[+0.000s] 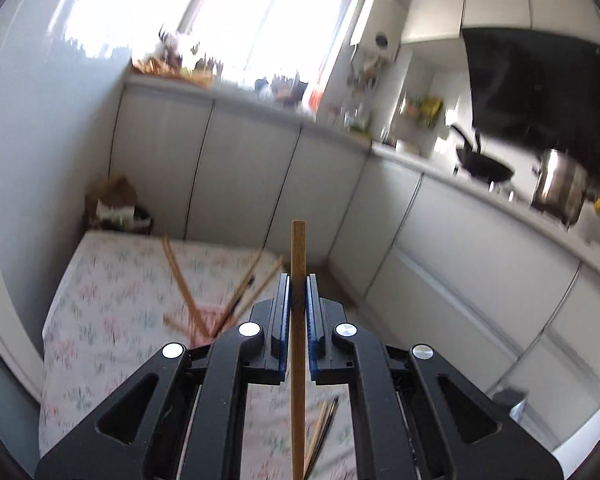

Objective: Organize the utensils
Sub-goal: 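Grasp the black-handled brush with the right gripper and lift it upright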

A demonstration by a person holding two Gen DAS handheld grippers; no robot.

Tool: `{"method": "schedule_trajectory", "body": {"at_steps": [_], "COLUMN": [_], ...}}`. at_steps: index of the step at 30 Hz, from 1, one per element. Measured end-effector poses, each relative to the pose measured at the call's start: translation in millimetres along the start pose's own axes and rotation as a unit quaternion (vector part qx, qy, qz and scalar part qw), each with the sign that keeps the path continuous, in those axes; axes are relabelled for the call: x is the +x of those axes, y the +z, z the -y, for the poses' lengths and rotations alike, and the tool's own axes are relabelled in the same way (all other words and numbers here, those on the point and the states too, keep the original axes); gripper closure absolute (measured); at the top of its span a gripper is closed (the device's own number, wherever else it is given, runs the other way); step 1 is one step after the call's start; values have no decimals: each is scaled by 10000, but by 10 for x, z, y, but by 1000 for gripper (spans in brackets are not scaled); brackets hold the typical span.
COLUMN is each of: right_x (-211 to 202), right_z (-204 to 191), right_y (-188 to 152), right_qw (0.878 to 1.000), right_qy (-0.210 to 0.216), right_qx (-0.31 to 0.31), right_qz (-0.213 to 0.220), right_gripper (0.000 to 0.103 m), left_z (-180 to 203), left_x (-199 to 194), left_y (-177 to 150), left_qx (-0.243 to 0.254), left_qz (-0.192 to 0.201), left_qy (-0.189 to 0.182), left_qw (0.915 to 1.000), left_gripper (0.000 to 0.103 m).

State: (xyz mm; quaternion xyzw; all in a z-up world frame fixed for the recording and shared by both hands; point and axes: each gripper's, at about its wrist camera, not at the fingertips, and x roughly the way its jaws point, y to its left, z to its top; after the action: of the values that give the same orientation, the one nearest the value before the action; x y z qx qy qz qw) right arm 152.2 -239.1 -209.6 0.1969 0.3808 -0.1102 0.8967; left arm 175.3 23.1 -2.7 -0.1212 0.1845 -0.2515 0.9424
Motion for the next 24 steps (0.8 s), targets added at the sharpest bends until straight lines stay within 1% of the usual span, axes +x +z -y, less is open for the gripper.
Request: {"method": "schedule_trajectory", "body": {"at_steps": [2,3,4,5,6,7,9,10,11,13,15,17,18,20,21,22,23,24], "right_x": [217,326,491,719,833,1040,1294,1401,1459,1509,1550,1572,1577,1581,1581,1595,1632,1624], "right_z": [86,106,106,63,37,3,-11,-19,-29,-93,-175,-227,-274,-305,-309,-308,-303,-325], "right_y": [81,108,148,212,225,246,261,265,267,308,326,345,343,354,351,353,344,373], "right_qw": [9975,9954,9923,9879,9851,9782,9671,9625,9607,9625,9627,9615,9608,9588,9574,9556,9514,9503], "right_qy": [113,159,129,-41,-112,-149,-178,-232,-258,-362,-565,-669,-778,-848,-856,-875,-851,-868], "right_qx": [515,676,811,860,883,983,1192,1294,1339,1270,1123,1037,918,823,828,833,860,834], "right_qz": [-471,-658,-926,-1289,-1470,-1823,-2239,-2371,-2420,-2370,-2395,-2457,-2497,-2583,-2629,-2687,-2833,-2870], "right_gripper": [29,31,35,40,54,65,75,75,76,77,81,84,85,84,83,77,69,67], "left_z": [29,43,52,66,75,65,50,38,23,-22,-73,-126,-146,-175,-188,-201,-226,-249], "left_x": [-66,-92,-131,-155,-162,-170,-182,-178,-180,-179,-182,-183,-182,-189,-194,-199,-201,-203], "left_y": [62,69,71,67,63,73,81,83,90,87,81,95,101,110,109,106,104,101], "left_qx": [-26,-26,-19,8,33,44,75,87,106,129,113,45,27,6,10,13,-9,-45], "left_qz": [206,271,320,343,326,315,324,318,316,329,355,361,354,342,346,353,350,344], "left_qy": [-61,-92,-110,-130,-162,-187,-239,-258,-284,-305,-316,-342,-343,-354,-345,-329,-319,-312], "left_qw": [9998,9996,9994,9993,9993,9993,9992,9991,9990,9989,9988,9988,9988,9988,9988,9988,9989,9989], "left_gripper": [96,96,96,96,96,96,96,96,96,96,96,96,96,96,96,96,96,96]}}
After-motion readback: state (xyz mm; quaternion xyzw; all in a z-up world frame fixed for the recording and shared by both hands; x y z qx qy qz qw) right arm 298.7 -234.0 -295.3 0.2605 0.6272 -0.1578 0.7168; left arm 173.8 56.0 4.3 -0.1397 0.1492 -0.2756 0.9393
